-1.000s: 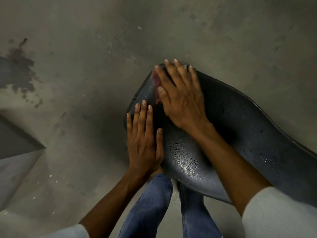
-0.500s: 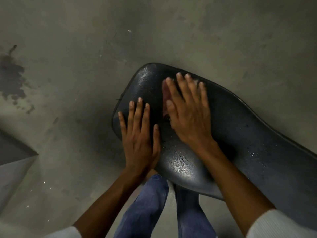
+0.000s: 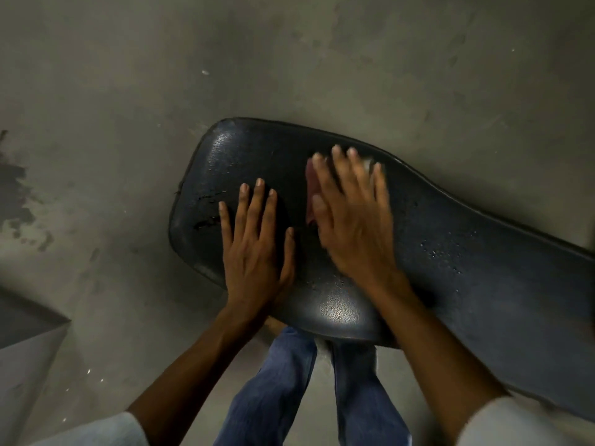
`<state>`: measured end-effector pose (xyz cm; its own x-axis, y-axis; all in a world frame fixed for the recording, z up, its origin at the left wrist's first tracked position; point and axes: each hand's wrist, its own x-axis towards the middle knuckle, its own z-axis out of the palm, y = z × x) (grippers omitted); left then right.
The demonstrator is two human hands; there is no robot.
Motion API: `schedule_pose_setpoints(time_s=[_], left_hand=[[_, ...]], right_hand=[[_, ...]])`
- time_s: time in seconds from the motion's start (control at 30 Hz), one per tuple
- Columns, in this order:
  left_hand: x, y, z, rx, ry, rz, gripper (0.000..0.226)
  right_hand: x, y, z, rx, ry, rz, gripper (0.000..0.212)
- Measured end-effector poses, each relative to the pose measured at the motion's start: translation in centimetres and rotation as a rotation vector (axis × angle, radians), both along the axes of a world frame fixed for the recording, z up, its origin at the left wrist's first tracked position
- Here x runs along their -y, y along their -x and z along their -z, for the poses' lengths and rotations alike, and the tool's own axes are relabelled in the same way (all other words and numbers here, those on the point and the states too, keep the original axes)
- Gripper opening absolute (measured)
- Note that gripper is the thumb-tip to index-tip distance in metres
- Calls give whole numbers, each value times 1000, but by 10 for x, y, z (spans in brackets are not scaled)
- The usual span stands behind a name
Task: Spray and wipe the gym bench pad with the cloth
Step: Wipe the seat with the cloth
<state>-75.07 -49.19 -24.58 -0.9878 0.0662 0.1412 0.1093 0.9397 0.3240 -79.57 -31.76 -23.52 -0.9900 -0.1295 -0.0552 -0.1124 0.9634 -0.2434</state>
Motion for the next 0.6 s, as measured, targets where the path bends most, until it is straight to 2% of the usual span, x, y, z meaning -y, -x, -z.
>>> schedule_pose_setpoints(time_s=[0.1,0.2,0.27,0.4,0.53,0.6], left_hand=[[-7,-1,-4,-3,-18,10,61],[-23,-5,-10,-8,-53,57,63],[-36,-9,-10,8,-63,93,64],[-46,-18,-1,58,36,118,66],[-43,-17,1,43,45,122,65],[-47,-17,-1,33,34,125,66]], right_hand=[[-38,5,-1,29,-19,197,61],[-67,-40,-6,51,-39,384,61],[-64,-78,-9,79,-48,421,62],[-31,-97,-5,94,-64,260,62],[-34,-47,0,9,22,79,59],[-54,-25,0,4,30,96,59]])
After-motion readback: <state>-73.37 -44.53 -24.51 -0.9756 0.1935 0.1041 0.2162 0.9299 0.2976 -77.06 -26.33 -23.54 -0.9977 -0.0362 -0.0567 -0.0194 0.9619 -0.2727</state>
